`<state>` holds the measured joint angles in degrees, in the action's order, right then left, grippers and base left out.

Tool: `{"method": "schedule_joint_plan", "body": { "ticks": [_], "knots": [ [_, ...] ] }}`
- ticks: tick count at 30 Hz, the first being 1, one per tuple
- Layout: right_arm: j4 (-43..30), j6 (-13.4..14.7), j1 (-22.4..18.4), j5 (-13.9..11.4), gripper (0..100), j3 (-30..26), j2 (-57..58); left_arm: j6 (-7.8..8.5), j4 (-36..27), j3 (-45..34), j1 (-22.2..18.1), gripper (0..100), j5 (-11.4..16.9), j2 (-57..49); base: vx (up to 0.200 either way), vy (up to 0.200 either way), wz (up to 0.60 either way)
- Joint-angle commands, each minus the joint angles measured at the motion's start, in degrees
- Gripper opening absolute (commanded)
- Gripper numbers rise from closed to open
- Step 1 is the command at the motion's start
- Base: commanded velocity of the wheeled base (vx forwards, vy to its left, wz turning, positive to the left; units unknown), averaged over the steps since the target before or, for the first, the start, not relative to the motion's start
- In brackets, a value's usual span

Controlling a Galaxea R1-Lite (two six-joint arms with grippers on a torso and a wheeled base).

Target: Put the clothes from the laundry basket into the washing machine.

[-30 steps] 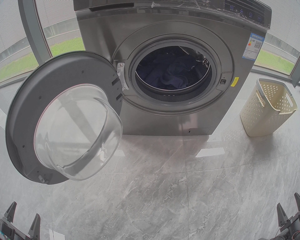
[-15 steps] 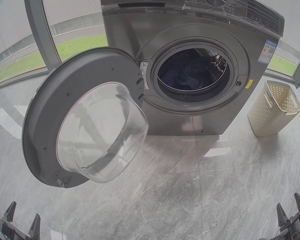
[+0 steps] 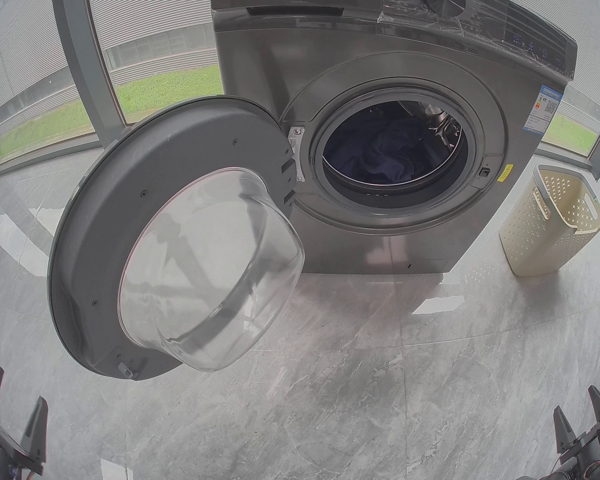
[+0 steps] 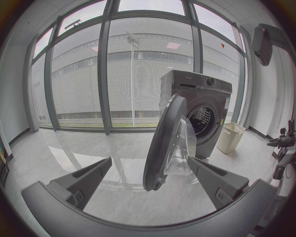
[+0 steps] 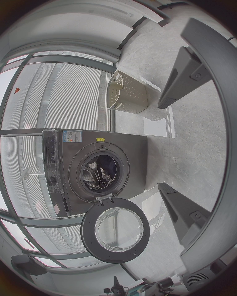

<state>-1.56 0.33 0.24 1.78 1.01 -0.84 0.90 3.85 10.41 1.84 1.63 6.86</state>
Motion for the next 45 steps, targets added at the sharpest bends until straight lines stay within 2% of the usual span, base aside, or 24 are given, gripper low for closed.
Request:
{"method": "schedule_joint_plan", "body": {
  "ticks": [1, 4, 8, 9, 12, 18, 20, 23, 26, 27, 29, 30, 31, 33, 38, 40, 43, 45],
  "knots": [
    [0.0, -0.1, 0.0, 0.1, 100, -0.3, 0.7, -0.29, 8.5, 7.4, 4.9, 100, 1.3, 23.5, 0.000, 0.000, 0.00],
    [0.0, 0.0, 0.0, 0.1, 100, -0.3, 0.7, -0.20, 13.6, 10.5, 4.8, 100, 2.0, 32.0, 0.000, 0.000, 0.00],
    [0.0, -0.1, 0.0, 0.1, 100, -0.3, 0.7, -0.20, 17.2, 14.1, 5.0, 100, 2.8, 39.6, 0.000, 0.000, 0.00],
    [0.0, -0.1, 0.0, 0.1, 100, -0.3, 0.7, -0.20, 19.0, 16.1, 5.0, 100, 4.6, 43.8, 0.000, 0.000, 0.00],
    [0.0, -0.1, 0.0, 0.1, 100, -0.3, 0.7, -0.20, 20.3, 17.9, 5.0, 100, 7.5, 48.5, 0.000, 0.000, 0.00],
    [0.0, -0.1, 0.0, 0.1, 100, -0.3, 0.7, -0.11, 21.3, 18.1, 6.1, 100, 10.8, 51.1, 0.000, 0.000, 0.00],
    [0.0, -0.1, 0.0, 0.1, 100, -0.3, 0.7, -0.20, 21.3, 18.1, 9.1, 100, 11.6, 51.1, 0.000, 0.000, 0.00],
    [0.0, -0.1, 0.0, 0.1, 100, -0.3, 0.7, -0.81, 21.2, 18.2, 16.8, 100, 11.8, 50.0, 0.000, 0.000, 0.00],
    [0.0, -0.1, 0.0, 0.1, 100, -0.3, 0.7, -3.89, 20.8, 18.9, 24.9, 100, 11.6, 48.4, 0.000, 0.000, 0.00],
    [0.0, -0.1, 0.0, 0.1, 100, -0.3, 0.7, -5.74, 20.8, 19.3, 27.2, 100, 11.6, 48.1, 0.000, 0.000, 0.00],
    [0.0, -0.1, 0.1, 0.1, 100, -0.3, 0.7, -8.02, 21.2, 19.3, 28.6, 100, 11.9, 48.0, 0.000, 0.000, 0.00],
    [0.0, -0.1, 0.0, 0.1, 100, -0.3, 0.7, -9.08, 21.3, 19.2, 28.8, 100, 12.1, 48.0, 0.000, 0.000, 0.00],
    [0.0, -0.1, 0.0, 0.1, 100, -0.3, 0.7, -9.25, 21.3, 19.2, 28.9, 100, 12.1, 47.9, 0.000, 0.000, 0.00],
    [0.0, -0.1, 0.0, 0.1, 100, -0.3, 0.7, -10.92, 21.2, 19.1, 29.0, 100, 12.8, 47.0, 0.000, 0.000, 0.00],
    [0.0, -0.1, 0.0, 0.1, 100, -0.3, 0.7, -11.10, 21.3, 19.7, 28.4, 100, 11.8, 46.5, 0.000, 0.000, 0.00],
    [0.0, -0.1, 0.0, 0.1, 100, -0.3, 0.7, -10.92, 21.0, 21.4, 27.1, 100, 10.7, 44.1, 0.000, 0.000, 0.00],
    [0.0, -0.1, 0.0, 0.1, 100, -0.3, 0.7, -10.92, 20.4, 22.5, 25.2, 100, 10.4, 42.2, 0.000, 0.000, 0.00],
    [0.0, -0.1, 0.0, 0.1, 100, -0.3, 0.7, -10.92, 20.3, 22.6, 21.7, 100, 10.4, 40.2, 0.000, 0.000, 0.00]
  ]
}}
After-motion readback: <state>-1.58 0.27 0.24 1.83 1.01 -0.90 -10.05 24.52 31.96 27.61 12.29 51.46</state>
